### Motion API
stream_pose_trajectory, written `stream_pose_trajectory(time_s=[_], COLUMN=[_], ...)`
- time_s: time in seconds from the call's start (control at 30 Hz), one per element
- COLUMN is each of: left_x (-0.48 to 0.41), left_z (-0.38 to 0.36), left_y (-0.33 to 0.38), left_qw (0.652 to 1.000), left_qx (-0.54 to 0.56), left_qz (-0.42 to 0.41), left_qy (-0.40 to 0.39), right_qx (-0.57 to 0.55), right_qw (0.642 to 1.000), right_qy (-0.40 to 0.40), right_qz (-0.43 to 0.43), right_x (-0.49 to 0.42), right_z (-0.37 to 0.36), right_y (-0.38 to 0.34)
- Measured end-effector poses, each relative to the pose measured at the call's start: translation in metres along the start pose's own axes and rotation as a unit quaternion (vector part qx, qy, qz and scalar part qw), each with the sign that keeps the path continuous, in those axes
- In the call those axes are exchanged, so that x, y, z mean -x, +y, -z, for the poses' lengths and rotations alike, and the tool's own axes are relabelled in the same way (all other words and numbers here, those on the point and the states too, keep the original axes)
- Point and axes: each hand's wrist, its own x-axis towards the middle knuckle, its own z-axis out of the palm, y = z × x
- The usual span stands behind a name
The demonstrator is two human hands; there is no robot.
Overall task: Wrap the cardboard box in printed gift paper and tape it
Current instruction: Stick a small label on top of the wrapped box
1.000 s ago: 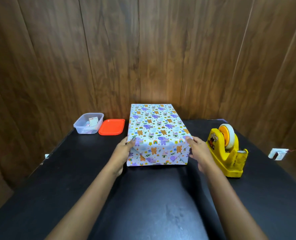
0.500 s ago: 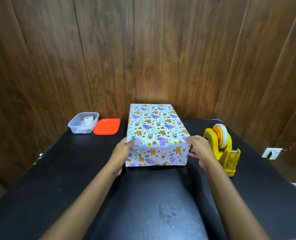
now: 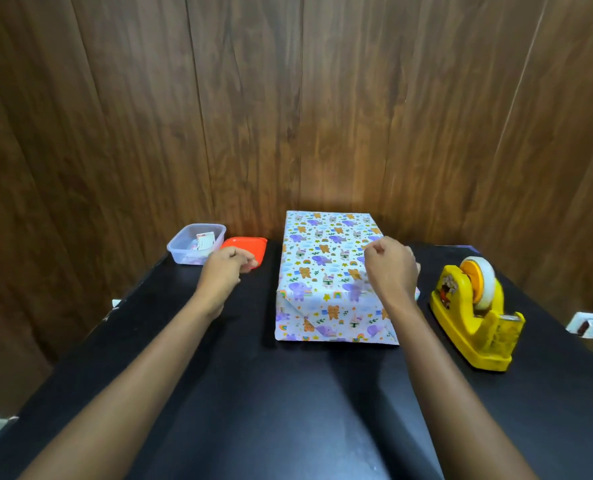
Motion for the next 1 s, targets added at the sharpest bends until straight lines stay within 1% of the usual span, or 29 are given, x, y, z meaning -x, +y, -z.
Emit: stream_pose_trajectory(time_s=[0.03,0.07,0.13,0.2,0.23,0.3,0.37,0.43,0.5,0.57,0.63,0.7,0.77,0.8,0.87,0.93,1.0], left_x=[-0.006,-0.017,-0.036,-0.067,-0.082,-0.111,-0.133,-0.157,-0.171,-0.182,-0.188,-0.189,-0.184,-0.180,-0.164,-0.144,-0.121], left_z=[0.004,0.013,0.023,0.043,0.051,0.067,0.077,0.087,0.090,0.090,0.089,0.089,0.090,0.091,0.094,0.100,0.107], left_y=[0.004,0.006,0.008,0.003,-0.001,-0.014,-0.028,-0.047,-0.060,-0.073,-0.086,-0.097,-0.104,-0.106,-0.104,-0.100,-0.095], left_qw=[1.000,1.000,0.999,0.998,0.996,0.981,0.948,0.909,0.865,0.831,0.805,0.771,0.738,0.736,0.747,0.764,0.777], left_qx=[0.000,0.003,0.007,-0.013,-0.044,-0.161,-0.299,-0.411,-0.502,-0.554,-0.586,-0.629,-0.665,-0.665,-0.650,-0.630,-0.613], left_qz=[-0.013,-0.020,-0.021,-0.019,-0.020,-0.025,-0.028,-0.030,-0.029,-0.037,-0.047,-0.051,-0.081,-0.099,-0.116,-0.114,-0.102], left_qy=[0.004,0.014,0.028,0.061,0.078,0.110,0.103,0.057,0.003,-0.041,-0.076,-0.088,-0.087,-0.083,-0.080,-0.085,-0.102], right_qx=[-0.027,-0.076,-0.176,-0.239,-0.250,-0.258,-0.209,-0.126,-0.045,0.018,0.083,0.145,0.194,0.211,0.225,0.230,0.231], right_qw=[1.000,0.997,0.980,0.958,0.950,0.939,0.946,0.955,0.953,0.943,0.927,0.911,0.900,0.898,0.900,0.903,0.901], right_qy=[-0.007,-0.031,-0.087,-0.148,-0.177,-0.215,-0.240,-0.264,-0.296,-0.331,-0.365,-0.387,-0.387,-0.379,-0.355,-0.331,-0.322], right_qz=[-0.007,-0.015,-0.034,-0.056,-0.065,-0.070,-0.054,-0.043,-0.048,-0.038,-0.011,0.017,0.053,0.075,0.114,0.150,0.174], right_x=[-0.004,-0.011,-0.019,-0.027,-0.029,-0.032,-0.031,-0.030,-0.028,-0.022,-0.016,-0.008,0.001,0.006,0.015,0.025,0.038], right_z=[-0.004,-0.018,-0.037,-0.077,-0.098,-0.143,-0.175,-0.207,-0.234,-0.258,-0.275,-0.283,-0.286,-0.286,-0.284,-0.275,-0.264], right_y=[-0.008,-0.022,-0.043,-0.072,-0.085,-0.111,-0.132,-0.146,-0.146,-0.145,-0.140,-0.132,-0.124,-0.122,-0.118,-0.114,-0.108])
